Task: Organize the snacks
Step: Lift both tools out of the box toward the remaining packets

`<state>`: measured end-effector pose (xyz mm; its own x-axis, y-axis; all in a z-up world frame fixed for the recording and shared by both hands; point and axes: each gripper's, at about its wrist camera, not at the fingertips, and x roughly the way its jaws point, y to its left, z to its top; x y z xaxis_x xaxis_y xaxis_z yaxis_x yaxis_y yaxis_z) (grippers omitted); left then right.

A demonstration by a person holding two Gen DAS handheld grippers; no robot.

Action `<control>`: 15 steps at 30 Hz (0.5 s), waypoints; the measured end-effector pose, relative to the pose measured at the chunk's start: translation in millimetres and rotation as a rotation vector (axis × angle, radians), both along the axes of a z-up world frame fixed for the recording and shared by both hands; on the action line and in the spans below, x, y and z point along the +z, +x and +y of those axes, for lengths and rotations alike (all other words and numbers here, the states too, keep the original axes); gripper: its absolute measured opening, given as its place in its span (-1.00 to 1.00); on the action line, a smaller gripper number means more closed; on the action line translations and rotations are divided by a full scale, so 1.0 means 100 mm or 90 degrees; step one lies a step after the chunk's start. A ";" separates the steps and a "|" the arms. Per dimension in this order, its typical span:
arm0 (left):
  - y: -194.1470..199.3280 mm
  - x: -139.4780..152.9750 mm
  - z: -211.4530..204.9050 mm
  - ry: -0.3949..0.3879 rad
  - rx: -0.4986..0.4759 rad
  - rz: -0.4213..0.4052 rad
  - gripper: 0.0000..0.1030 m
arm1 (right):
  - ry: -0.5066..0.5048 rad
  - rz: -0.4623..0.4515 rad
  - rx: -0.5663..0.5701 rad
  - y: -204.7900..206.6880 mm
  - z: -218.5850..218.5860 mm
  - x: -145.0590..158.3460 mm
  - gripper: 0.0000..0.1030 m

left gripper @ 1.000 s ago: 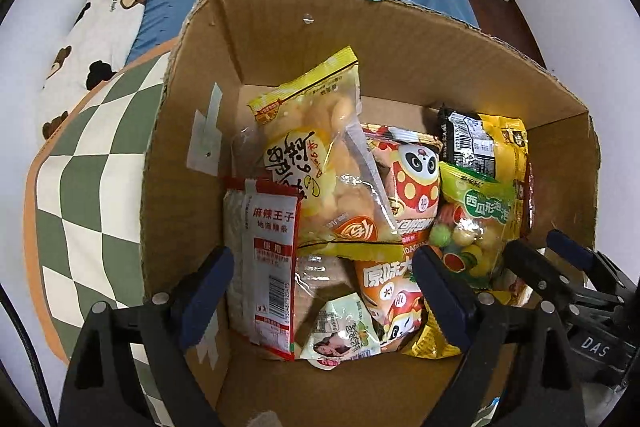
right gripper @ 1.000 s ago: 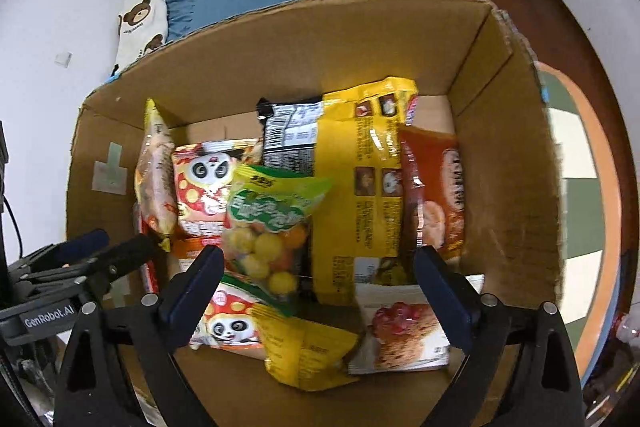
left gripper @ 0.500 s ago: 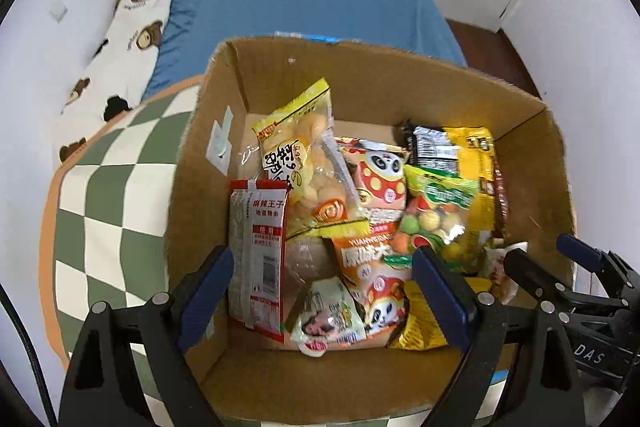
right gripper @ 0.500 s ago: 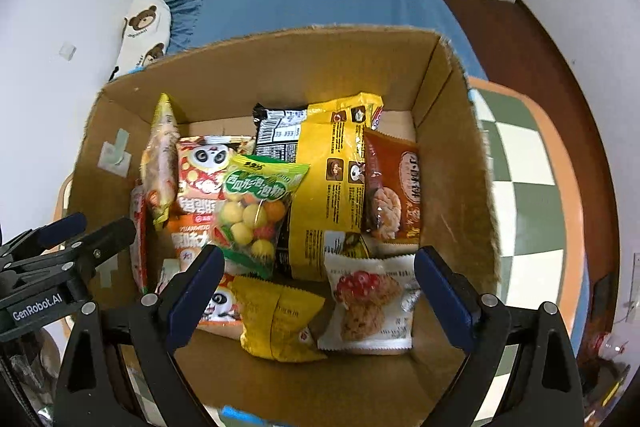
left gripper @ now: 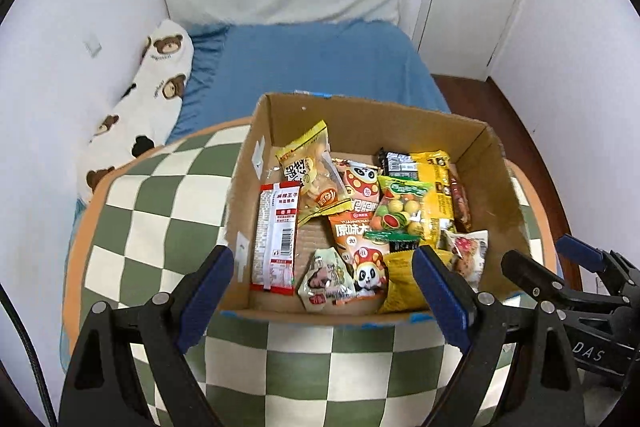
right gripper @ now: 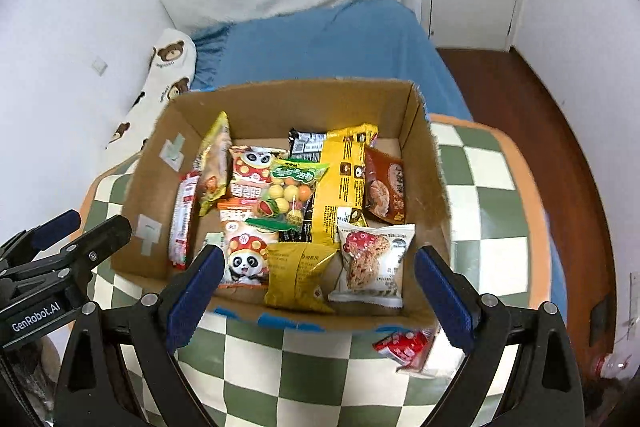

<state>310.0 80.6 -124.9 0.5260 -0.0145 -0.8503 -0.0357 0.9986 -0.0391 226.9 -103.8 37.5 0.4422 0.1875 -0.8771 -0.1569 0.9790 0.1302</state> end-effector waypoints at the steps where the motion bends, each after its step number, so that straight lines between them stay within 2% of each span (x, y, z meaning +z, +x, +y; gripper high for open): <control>1: -0.06 0.04 0.00 0.000 -0.001 -0.006 0.77 | -0.001 -0.012 0.000 -0.08 0.00 0.07 0.90; 7: -0.47 0.28 -0.04 0.009 -0.013 -0.052 0.77 | 0.000 -0.063 -0.005 -0.50 -0.02 0.39 0.90; 15: -0.86 0.46 -0.01 0.000 -0.021 -0.077 0.77 | 0.007 -0.091 -0.032 -0.97 -0.05 0.58 0.90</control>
